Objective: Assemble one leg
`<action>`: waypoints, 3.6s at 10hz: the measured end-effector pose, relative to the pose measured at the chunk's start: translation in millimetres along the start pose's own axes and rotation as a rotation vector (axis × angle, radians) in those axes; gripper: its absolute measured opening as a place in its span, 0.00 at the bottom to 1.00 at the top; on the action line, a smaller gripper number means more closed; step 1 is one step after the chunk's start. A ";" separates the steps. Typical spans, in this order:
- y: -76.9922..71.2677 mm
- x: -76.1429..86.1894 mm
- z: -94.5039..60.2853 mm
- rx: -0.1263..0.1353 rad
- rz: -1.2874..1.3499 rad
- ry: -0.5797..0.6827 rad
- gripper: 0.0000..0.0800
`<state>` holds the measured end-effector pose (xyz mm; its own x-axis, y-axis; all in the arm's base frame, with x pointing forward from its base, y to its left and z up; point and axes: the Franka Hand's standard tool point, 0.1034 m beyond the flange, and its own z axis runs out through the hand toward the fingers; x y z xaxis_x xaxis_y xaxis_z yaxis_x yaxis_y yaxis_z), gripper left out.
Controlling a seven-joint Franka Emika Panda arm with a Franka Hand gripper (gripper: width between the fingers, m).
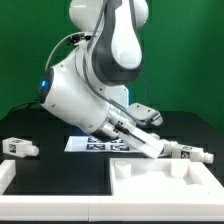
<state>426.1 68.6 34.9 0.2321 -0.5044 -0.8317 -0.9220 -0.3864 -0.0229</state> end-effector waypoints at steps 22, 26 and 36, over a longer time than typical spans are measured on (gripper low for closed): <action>-191.4 -75.8 -104.9 -0.017 -0.786 1.132 0.36; -196.6 -67.8 -110.5 -0.157 -0.964 1.158 0.36; -210.1 -58.1 -67.1 -0.296 -1.396 1.350 0.36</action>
Offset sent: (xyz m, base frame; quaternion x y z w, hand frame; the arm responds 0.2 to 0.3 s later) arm 0.0522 -0.0164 0.0541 -0.0343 0.1938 -0.0748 0.9776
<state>627.0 127.2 125.3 0.8063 0.1110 0.5810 0.1227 -0.9923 0.0194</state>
